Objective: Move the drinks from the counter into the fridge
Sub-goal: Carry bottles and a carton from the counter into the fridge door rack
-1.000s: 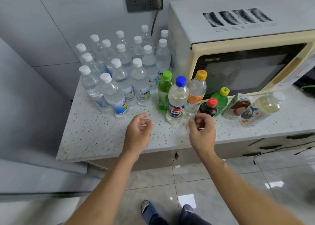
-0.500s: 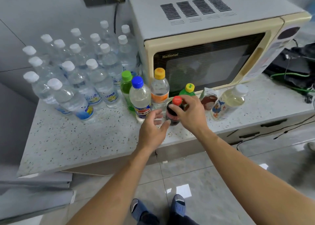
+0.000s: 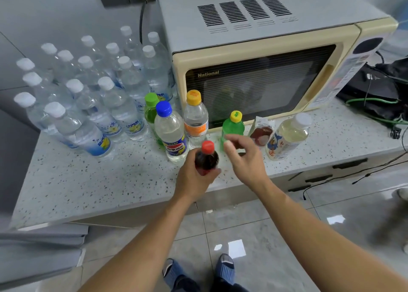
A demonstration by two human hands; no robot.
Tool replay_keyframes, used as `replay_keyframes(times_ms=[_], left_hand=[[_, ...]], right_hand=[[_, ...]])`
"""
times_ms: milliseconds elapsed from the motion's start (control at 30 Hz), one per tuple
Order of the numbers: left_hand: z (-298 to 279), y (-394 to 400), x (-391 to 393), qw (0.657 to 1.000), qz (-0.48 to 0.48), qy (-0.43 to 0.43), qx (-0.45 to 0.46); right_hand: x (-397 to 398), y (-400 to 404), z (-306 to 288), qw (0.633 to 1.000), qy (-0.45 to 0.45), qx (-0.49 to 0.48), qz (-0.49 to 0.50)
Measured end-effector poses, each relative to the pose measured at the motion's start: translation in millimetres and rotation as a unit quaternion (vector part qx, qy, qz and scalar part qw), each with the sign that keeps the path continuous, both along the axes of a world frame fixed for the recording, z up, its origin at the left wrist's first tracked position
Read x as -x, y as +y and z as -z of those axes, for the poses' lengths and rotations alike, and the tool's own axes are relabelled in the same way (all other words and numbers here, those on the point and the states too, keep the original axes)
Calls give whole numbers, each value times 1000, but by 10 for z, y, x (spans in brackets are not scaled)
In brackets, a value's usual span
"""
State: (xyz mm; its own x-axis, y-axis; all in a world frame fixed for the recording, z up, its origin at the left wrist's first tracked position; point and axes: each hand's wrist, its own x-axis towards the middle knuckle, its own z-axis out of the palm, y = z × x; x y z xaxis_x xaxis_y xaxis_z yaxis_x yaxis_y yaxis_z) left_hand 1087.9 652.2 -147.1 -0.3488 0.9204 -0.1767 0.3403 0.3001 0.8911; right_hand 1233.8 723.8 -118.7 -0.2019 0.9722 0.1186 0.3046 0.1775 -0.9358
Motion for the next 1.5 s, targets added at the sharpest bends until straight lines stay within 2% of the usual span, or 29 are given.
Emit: replay_keyframes(times_ms=[100,200,367,500,667,900,1033,1267,1500], left_hand=[[67,-84,40,999,-36,-17,2],[114,-151,59,999,-32,-32,10],[146,-218,24,999,-27,-38,25],[129,-274,-20,995,-71,-75,7],[149,-507,5,978,-160,-130,-23],[126,-1134,269,953,-236,-186,-35],[108,-1539,421,938,-268,-219,-31],[58,-2405,678,951,-257,-162,-52],[52,-3574,1138,943,-283,-161,-61]], right_hand=[[-92,113,179,990,-56,75,108],[-54,215,341,985,-94,120,81],[175,397,472,990,-30,109,82],[255,522,547,986,-7,129,107],[237,400,621,992,18,86,92],[364,-342,702,995,74,51,43],[569,-814,715,994,99,50,-23],[976,-1654,675,987,87,67,-120],[1477,-2761,479,980,83,56,-174]])
